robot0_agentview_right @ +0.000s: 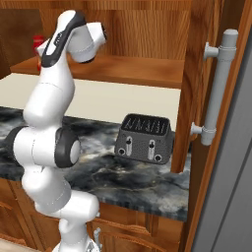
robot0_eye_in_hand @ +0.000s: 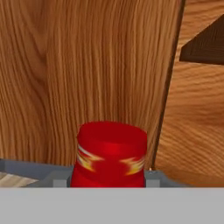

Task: Take 2 condiments from the cabinet and move them on the counter near the stove.Make sure the condiments are lined up with each other, next to each other.

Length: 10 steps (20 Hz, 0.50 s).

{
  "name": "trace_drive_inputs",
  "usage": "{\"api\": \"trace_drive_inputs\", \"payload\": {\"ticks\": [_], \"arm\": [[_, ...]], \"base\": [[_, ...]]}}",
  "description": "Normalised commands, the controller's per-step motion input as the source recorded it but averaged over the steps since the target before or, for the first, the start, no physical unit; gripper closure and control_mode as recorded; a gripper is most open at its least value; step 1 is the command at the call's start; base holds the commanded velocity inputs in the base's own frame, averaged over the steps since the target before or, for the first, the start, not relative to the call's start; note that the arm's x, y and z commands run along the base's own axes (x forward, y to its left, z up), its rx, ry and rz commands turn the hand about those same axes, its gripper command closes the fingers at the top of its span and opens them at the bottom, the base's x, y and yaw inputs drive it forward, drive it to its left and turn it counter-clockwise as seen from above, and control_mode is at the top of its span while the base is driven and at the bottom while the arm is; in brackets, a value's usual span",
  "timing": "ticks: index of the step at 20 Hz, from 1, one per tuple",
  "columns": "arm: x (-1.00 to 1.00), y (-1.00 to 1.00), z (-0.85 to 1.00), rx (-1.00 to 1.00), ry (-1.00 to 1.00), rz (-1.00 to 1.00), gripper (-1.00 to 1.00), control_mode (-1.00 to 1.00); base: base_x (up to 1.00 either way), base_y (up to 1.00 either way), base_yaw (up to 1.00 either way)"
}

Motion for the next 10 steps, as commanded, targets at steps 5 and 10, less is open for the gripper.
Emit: {"api": "trace_drive_inputs", "payload": {"ticks": [5, 10], "arm": [[-1.00, -0.06, 0.00, 0.09, 0.00, 0.00, 1.00, -1.00], [-1.00, -0.29, 0.00, 0.03, 0.00, 0.00, 1.00, -1.00]], "base": [[0.00, 0.00, 0.00], [0.00, 0.00, 0.00]]}}
